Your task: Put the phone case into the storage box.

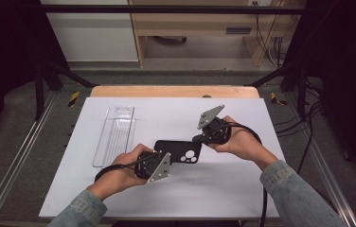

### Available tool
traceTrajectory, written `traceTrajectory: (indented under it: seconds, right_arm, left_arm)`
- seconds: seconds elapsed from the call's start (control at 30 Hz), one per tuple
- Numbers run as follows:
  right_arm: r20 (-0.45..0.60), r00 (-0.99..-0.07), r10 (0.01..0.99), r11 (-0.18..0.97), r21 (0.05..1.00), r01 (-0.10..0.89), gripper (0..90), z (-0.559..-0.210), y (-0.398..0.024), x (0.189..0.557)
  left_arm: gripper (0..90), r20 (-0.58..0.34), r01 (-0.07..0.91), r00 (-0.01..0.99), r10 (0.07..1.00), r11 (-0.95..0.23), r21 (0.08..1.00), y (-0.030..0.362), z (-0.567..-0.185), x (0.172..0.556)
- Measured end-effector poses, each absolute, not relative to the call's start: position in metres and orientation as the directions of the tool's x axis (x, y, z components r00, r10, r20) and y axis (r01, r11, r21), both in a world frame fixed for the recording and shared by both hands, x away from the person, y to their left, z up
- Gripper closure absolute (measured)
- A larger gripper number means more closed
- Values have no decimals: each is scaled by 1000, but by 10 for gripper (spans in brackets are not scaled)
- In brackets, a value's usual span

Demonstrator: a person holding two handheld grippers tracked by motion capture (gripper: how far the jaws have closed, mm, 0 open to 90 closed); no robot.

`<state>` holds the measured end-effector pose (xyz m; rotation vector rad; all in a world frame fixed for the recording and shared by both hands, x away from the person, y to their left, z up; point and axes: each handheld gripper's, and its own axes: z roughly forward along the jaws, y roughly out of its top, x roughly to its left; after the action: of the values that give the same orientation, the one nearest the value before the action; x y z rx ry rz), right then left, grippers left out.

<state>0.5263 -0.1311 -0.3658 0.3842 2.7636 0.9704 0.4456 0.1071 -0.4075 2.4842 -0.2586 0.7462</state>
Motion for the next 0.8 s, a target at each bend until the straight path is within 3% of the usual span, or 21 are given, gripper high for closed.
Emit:
traceTrajectory:
  seconds: [0.1,0.33,0.5,0.6,0.63,0.8]
  right_arm:
    - [-78,-946,313,742,642,193,878,-365,-131,527]
    - [-64,-928,366,666,714,214,650,-357,-136,528]
    - [-79,-908,411,615,759,212,557,-351,-144,526]
    - [-86,-890,449,581,784,217,462,-348,-149,523]
    - [-97,-878,468,567,795,215,391,-347,-151,521]
    - [-112,-831,545,492,845,209,256,-341,-163,515]
  left_arm:
    - [850,565,-326,824,-41,-850,413,106,-407,446]
    - [851,567,-317,823,-30,-853,415,106,-409,447]
    - [851,573,-303,819,-4,-852,428,107,-407,448]
    - [851,574,-290,819,15,-851,437,107,-406,448]
    - [851,576,-288,818,20,-852,438,108,-405,448]
    - [851,575,-261,816,60,-850,459,110,-403,451]
